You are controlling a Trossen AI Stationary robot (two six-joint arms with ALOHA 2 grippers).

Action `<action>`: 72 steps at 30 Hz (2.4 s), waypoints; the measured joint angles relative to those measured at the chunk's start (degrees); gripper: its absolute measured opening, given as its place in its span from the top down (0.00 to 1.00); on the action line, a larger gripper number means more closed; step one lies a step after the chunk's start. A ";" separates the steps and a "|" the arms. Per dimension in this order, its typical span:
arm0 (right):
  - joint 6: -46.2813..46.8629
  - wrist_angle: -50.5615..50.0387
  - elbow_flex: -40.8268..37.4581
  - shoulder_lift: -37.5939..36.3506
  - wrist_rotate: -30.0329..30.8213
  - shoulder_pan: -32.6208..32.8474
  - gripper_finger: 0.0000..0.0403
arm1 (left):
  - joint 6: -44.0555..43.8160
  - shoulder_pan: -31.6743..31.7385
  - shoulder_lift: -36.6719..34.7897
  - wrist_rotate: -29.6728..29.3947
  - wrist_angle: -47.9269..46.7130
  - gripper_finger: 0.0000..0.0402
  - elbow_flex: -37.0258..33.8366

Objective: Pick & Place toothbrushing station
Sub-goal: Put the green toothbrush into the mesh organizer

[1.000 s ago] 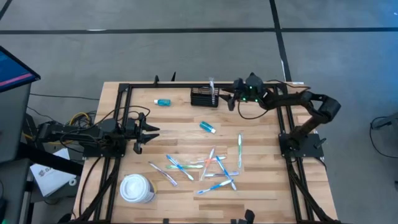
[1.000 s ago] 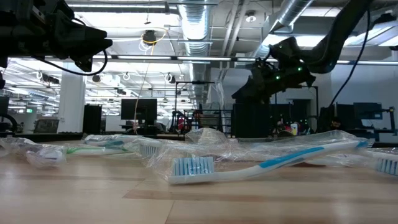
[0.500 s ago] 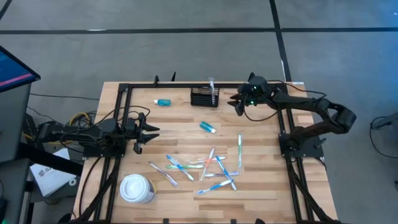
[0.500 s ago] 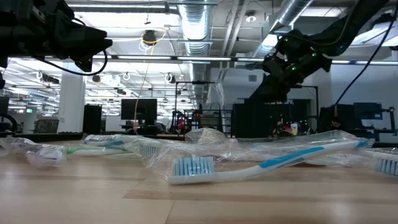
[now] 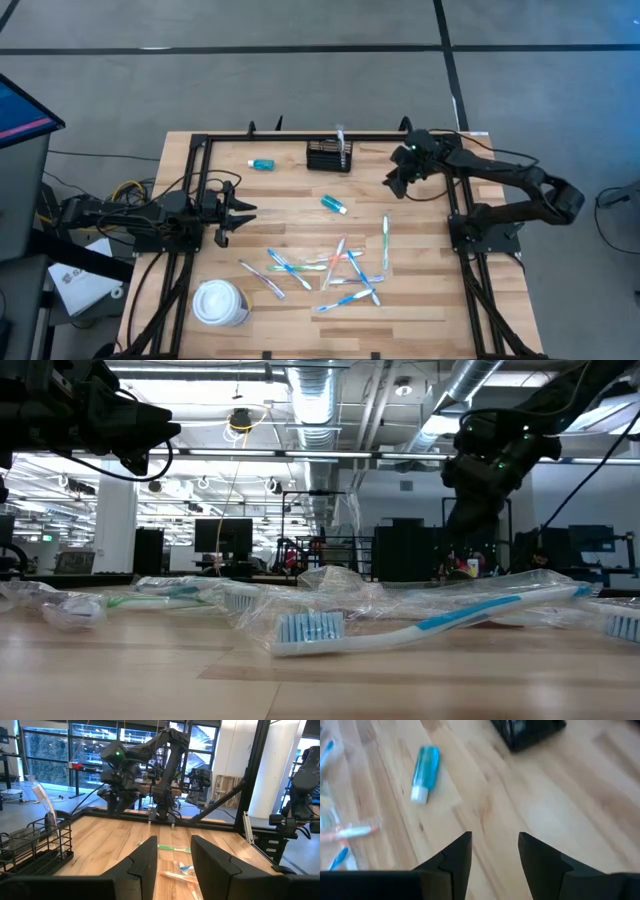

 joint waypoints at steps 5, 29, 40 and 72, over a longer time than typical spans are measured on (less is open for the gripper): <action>0.02 -3.32 0.00 -0.16 0.00 1.03 0.63 | 0.00 0.02 -0.01 0.00 0.00 0.72 0.01; 7.18 -15.56 0.00 -0.09 0.11 16.12 0.67 | 0.00 0.02 -0.02 0.00 0.00 0.72 0.01; 11.24 -17.57 0.00 -0.09 0.16 24.53 0.67 | -0.01 0.02 0.00 -0.01 0.00 0.72 0.00; 26.54 -18.14 -0.04 2.32 6.84 44.98 0.67 | -0.02 0.02 0.00 0.00 0.02 0.72 0.02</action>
